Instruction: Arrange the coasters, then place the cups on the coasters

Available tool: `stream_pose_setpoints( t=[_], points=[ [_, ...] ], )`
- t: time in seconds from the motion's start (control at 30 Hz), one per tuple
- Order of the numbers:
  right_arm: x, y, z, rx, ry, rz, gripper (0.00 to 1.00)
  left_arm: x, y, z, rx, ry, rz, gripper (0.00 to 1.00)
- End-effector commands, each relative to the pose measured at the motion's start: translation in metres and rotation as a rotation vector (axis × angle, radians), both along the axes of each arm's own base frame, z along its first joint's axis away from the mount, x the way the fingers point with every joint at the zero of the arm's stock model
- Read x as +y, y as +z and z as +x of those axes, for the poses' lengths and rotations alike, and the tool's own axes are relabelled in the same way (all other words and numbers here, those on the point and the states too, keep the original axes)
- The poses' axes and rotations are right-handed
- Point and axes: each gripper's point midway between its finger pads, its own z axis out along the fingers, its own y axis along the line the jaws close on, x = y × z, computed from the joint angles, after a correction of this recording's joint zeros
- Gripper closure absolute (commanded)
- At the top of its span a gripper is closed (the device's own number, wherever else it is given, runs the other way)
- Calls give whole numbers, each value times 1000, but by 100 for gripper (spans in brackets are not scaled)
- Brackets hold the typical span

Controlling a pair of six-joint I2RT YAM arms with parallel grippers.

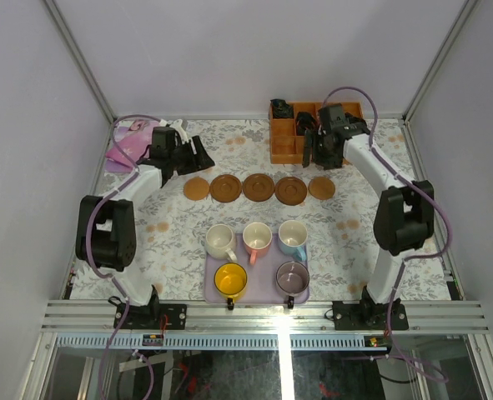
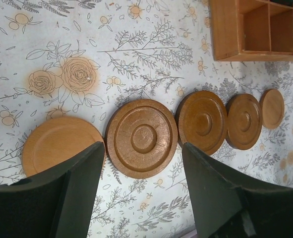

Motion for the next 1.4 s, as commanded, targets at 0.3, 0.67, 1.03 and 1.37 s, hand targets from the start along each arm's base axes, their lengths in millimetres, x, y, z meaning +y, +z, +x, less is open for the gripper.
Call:
stream_pose_setpoints(
  t=[0.3,0.67,1.03,1.37],
  points=[
    [16,56,-115,-167,193,103,1,-14,24,-25,-106,-92,-16,34],
    [31,74,-209,-136,329,183,0,-21,32,-37,-126,-113,-13,34],
    [28,47,-272,-20,348,213,0,-34,30,-40,-123,-128,-21,32],
    [45,19,-276,-4,375,192,0,-38,18,-47,-97,-134,-10,32]
  ],
)
